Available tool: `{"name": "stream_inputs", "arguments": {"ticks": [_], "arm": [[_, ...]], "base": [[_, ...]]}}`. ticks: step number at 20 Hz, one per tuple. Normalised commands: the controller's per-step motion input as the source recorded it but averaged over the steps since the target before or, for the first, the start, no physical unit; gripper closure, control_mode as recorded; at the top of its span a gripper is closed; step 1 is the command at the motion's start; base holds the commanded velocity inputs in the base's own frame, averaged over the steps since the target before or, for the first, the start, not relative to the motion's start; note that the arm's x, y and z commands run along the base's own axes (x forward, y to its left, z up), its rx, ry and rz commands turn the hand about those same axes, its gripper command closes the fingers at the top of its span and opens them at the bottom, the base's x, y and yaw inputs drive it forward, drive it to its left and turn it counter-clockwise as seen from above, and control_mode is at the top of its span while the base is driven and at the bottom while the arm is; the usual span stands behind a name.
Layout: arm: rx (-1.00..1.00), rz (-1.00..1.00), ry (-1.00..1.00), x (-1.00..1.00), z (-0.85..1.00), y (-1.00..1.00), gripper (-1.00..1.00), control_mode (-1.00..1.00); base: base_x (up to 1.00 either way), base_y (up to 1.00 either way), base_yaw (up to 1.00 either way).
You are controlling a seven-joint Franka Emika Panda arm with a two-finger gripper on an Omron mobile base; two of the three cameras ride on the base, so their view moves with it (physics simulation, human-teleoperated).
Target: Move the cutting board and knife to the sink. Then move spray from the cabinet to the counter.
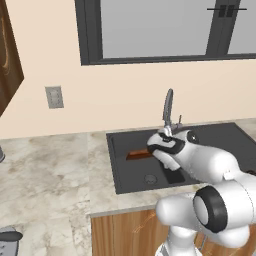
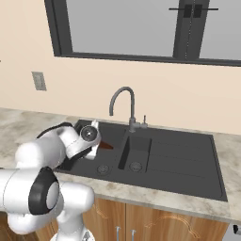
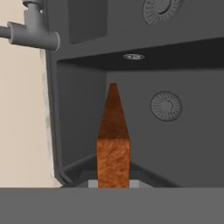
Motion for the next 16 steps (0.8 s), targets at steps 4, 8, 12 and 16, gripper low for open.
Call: {"name": "stream_inputs", "arguments": {"ticks": [4, 8, 12, 16], "arm": [[-0.05, -0.01, 0.02, 0.23, -0.47, 0.13, 1.0, -1.0], [0.0, 0.0, 0.02, 0.19, -0.43, 0.08, 1.0, -1.0], [0.0, 0.0, 0.01, 0.16, -0.43, 0.0, 1.0, -1.0], [0.0, 0.0, 0.0, 0.19, -0.4, 0.0, 1.0, -1.0]], "base": [[0.0, 0.0, 0.0], [0.0, 0.0, 0.0], [0.0, 0.0, 0.0], [0.0, 0.0, 0.0]]}}
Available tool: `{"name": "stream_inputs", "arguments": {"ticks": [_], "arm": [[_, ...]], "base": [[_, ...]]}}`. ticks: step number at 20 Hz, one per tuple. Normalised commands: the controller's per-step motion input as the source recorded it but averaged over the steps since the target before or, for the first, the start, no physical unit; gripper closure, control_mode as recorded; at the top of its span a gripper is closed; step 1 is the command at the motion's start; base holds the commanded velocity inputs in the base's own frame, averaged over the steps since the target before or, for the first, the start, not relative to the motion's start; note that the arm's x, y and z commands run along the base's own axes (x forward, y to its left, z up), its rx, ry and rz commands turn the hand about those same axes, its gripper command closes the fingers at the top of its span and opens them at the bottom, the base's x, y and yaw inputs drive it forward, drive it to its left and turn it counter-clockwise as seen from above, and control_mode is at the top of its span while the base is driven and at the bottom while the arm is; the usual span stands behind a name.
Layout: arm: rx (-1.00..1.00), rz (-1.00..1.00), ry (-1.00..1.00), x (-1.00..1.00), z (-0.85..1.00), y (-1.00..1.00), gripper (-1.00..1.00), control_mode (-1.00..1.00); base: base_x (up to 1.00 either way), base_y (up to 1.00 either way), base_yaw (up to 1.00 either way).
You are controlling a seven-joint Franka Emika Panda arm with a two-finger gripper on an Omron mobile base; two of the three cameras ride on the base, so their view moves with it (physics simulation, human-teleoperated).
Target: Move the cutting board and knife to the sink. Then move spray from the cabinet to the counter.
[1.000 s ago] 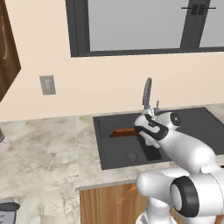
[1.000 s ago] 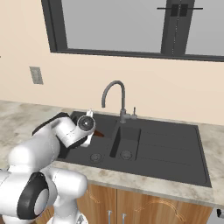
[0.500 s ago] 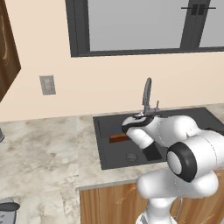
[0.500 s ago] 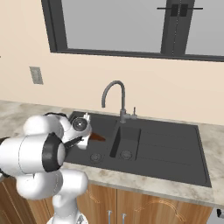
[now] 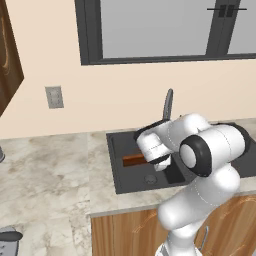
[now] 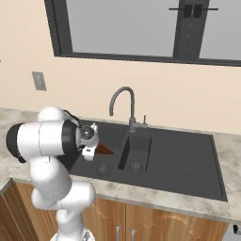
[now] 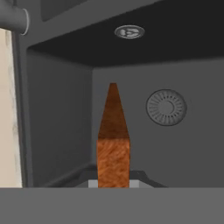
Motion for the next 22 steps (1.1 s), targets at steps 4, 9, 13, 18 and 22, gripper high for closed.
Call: {"name": "stream_inputs", "arguments": {"ticks": [4, 9, 13, 18, 22], "arm": [[0.03, 0.0, 0.0, 0.13, -0.34, 0.0, 1.0, -1.0], [0.05, 0.0, -0.05, 0.08, -0.35, -0.04, 1.0, -1.0], [0.07, 0.0, -0.15, 0.08, -0.32, -0.04, 1.0, -1.0], [0.02, 0.0, -0.17, 0.11, -0.26, 0.0, 1.0, -1.0], [0.0, 0.0, -0.05, 0.2, -0.33, 0.0, 1.0, -1.0]], "base": [[0.0, 0.0, 0.0], [0.0, 0.0, 0.0], [0.0, 0.0, 0.0], [0.0, 0.0, 0.0], [0.0, 0.0, 0.0]]}}
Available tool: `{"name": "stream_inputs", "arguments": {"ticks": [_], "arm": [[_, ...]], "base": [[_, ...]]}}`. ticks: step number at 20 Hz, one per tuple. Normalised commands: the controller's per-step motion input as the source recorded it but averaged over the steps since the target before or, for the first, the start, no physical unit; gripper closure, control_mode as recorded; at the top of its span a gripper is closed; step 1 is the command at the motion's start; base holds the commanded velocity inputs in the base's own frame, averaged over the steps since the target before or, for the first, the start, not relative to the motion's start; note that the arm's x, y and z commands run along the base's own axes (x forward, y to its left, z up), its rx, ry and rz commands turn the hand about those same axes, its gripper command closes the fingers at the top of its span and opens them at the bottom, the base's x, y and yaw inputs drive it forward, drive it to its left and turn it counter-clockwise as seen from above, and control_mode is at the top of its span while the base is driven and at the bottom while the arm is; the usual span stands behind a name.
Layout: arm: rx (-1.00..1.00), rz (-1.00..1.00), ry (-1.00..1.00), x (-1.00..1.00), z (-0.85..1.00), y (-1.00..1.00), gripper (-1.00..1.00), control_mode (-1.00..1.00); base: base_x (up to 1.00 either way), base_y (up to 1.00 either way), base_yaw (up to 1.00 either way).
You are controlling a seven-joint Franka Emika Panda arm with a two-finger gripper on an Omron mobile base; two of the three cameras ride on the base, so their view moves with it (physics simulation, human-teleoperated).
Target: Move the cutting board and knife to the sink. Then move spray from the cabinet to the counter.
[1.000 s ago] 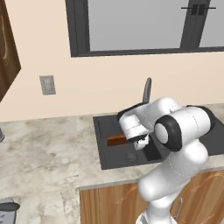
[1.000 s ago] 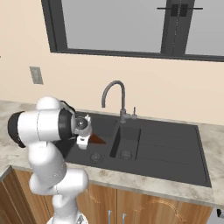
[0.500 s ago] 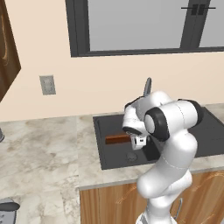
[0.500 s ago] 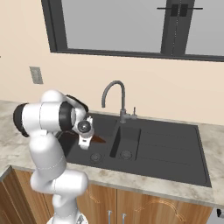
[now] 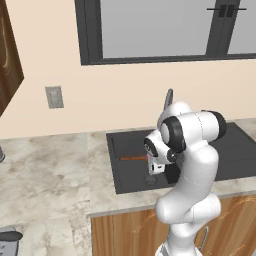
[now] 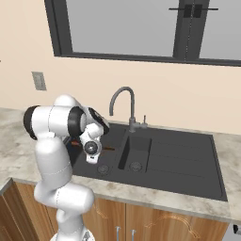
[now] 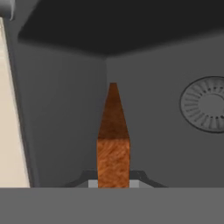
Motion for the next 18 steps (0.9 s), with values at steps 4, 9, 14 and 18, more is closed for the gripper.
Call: {"name": "stream_inputs", "arguments": {"ticks": [4, 9, 14, 18], "arm": [[0.0, 0.0, 0.0, 0.2, -0.33, 0.0, 1.0, -1.0], [0.0, -0.01, 0.01, 0.22, -0.21, 0.0, 1.0, -1.0], [0.0, -0.03, 0.07, 0.17, -0.13, 0.02, 1.0, -1.0], [0.0, -0.05, 0.1, 0.16, -0.03, 0.05, -1.0, -1.0]], "base": [[0.0, 0.0, 0.0], [0.0, 0.0, 0.0], [0.0, 0.0, 0.0], [0.0, 0.0, 0.0]]}}
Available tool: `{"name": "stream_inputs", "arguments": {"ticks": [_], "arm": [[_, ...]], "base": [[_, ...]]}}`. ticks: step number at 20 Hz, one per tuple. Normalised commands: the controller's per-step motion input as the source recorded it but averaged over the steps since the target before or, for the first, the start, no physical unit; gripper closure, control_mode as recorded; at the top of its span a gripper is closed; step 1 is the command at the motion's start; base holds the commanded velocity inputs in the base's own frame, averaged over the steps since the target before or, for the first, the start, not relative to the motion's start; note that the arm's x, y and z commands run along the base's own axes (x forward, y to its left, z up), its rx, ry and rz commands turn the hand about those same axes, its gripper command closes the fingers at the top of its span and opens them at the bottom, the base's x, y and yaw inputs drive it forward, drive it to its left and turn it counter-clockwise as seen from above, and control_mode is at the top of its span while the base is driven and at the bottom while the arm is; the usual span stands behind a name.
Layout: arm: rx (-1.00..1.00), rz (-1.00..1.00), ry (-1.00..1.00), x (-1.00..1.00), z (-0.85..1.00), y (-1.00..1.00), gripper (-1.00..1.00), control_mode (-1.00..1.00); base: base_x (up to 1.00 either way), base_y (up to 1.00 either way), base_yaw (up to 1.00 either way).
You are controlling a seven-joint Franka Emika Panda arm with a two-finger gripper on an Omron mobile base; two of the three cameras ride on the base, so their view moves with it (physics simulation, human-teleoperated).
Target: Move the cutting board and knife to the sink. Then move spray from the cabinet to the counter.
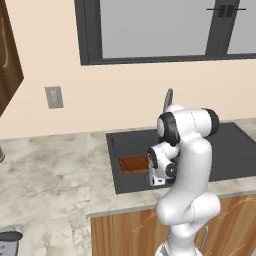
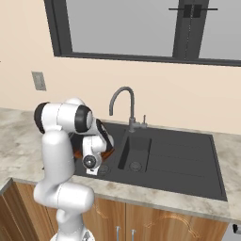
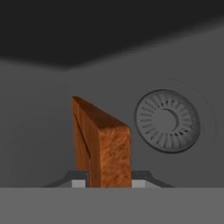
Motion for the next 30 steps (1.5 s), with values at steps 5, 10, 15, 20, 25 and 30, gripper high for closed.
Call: {"name": "stream_inputs", "arguments": {"ticks": [5, 10, 15, 20, 25, 30], "arm": [[0.0, -0.05, 0.11, 0.08, 0.0, 0.02, -1.0, -1.0], [0.0, -0.02, 0.11, 0.01, 0.08, 0.01, -1.0, -1.0], [0.0, 0.0, 0.12, 0.0, 0.19, 0.0, -1.0, -1.0], [0.0, 0.0, 0.13, -0.02, 0.29, 0.0, -1.0, -1.0], [0.0, 0.0, 0.15, -0.09, 0.27, 0.0, -1.0, -1.0], [0.0, 0.01, 0.16, -0.05, 0.29, 0.0, -1.0, -1.0]], "base": [[0.0, 0.0, 0.0], [0.0, 0.0, 0.0], [0.0, 0.0, 0.0], [0.0, 0.0, 0.0], [0.0, 0.0, 0.0], [0.0, 0.0, 0.0]]}}
